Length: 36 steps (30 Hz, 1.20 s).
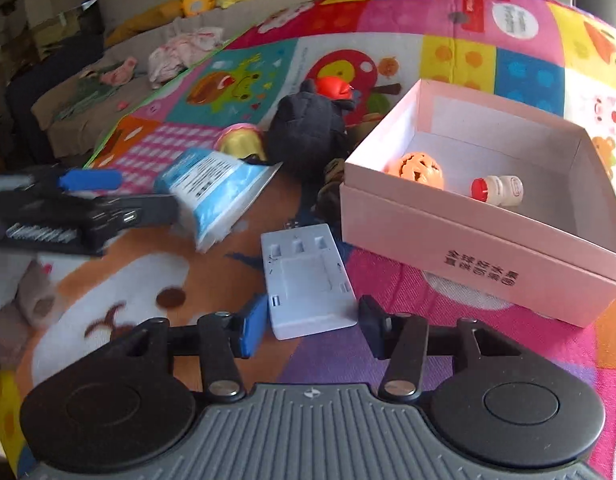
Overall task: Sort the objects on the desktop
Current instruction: 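Move the left tool to the blue wipes packet while the right tool approaches the white plastic tray, then grasp the blue wipes packet with the left tool while the right tool grasps the white tray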
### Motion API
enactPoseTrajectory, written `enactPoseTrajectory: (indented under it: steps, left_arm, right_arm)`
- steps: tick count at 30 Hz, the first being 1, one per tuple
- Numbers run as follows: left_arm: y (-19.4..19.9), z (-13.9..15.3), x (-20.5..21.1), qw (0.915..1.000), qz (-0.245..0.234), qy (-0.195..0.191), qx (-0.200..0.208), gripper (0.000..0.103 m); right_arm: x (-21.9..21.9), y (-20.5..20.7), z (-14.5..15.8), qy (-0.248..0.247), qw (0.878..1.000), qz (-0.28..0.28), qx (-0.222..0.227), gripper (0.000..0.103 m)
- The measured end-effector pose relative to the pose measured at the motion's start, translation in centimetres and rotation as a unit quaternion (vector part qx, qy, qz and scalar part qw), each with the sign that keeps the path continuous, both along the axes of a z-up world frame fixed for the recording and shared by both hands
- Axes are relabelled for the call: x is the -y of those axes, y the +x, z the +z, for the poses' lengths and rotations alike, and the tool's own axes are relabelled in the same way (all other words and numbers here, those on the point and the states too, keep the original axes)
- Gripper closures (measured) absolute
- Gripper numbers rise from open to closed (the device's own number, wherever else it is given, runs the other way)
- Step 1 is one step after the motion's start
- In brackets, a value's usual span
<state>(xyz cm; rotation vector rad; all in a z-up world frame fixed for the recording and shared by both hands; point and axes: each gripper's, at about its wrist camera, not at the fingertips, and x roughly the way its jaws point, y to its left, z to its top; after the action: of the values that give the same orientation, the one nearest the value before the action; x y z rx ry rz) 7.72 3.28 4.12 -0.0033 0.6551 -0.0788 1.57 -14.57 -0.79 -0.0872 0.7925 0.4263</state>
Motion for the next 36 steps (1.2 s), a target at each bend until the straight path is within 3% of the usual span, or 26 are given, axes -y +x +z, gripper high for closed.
enactPoseTrajectory:
  steps: [4,7,9,11,13,15,17,18,21,24,27,30,33,36]
  left_arm:
    - [2.3,-0.8,0.0,0.9995,0.026,0.006,-0.016,0.0]
    - [3.1,-1.1,-0.3,0.9985,0.02,-0.034,-0.038,0.0]
    - [2.5,-1.0,0.4,0.9948,-0.044,-0.072,-0.056,0.0]
    - [1.4,-0.8,1.4,0.9805,-0.136,-0.115,-0.083,0.0]
    - [0.0,-0.3,2.0,0.9683,-0.193,-0.136,-0.083,0.0]
    - [-1.3,0.5,2.4,0.9732,-0.2,-0.103,-0.048,0.0]
    - [-2.1,1.1,3.0,0.9848,-0.172,-0.02,0.015,0.0]
    - [-2.2,1.2,3.3,0.9861,-0.16,0.02,0.041,0.0]
    - [-0.6,0.7,4.7,0.9762,-0.162,0.116,0.086,0.0]
    - [2.1,-0.7,5.8,0.9678,-0.187,0.158,0.057,0.0]
    - [4.2,-1.9,5.7,0.973,-0.188,0.133,0.014,0.0]
    - [4.9,-2.6,4.7,0.9836,-0.17,0.041,-0.045,0.0]
    - [3.0,-3.1,4.7,0.9787,-0.187,-0.031,-0.079,0.0]
    - [0.0,-3.3,6.0,0.9786,-0.19,-0.02,-0.076,0.0]
  right_arm:
    - [2.0,-3.2,0.7,-0.056,0.998,0.019,0.019,0.053]
    - [4.6,-3.9,1.0,-0.102,0.993,-0.03,0.045,0.05]
    - [6.6,-3.5,1.1,-0.103,0.991,-0.072,0.047,0.044]
    - [8.5,-3.0,1.4,-0.08,0.99,-0.103,0.047,0.041]
    - [9.5,-2.9,1.7,-0.064,0.989,-0.124,0.054,0.031]
    - [9.7,-3.1,1.9,-0.056,0.987,-0.133,0.064,0.018]
    - [9.3,-3.3,1.9,-0.046,0.99,-0.119,0.065,0.016]
    - [9.0,-3.3,1.7,-0.044,0.991,-0.109,0.063,0.014]
    - [7.6,-3.2,0.9,-0.055,0.994,-0.082,0.055,0.011]
    - [7.0,-3.0,0.4,-0.051,0.996,-0.07,0.036,0.007]
    - [7.7,-2.8,0.2,-0.043,0.996,-0.077,0.024,0.003]
    - [8.8,-2.6,-0.1,-0.074,0.99,-0.113,0.039,0.003]
    - [9.8,-2.1,-0.5,-0.122,0.975,-0.172,0.07,0.003]
    - [11.0,-1.7,-0.7,-0.098,0.972,-0.203,0.068,0.002]
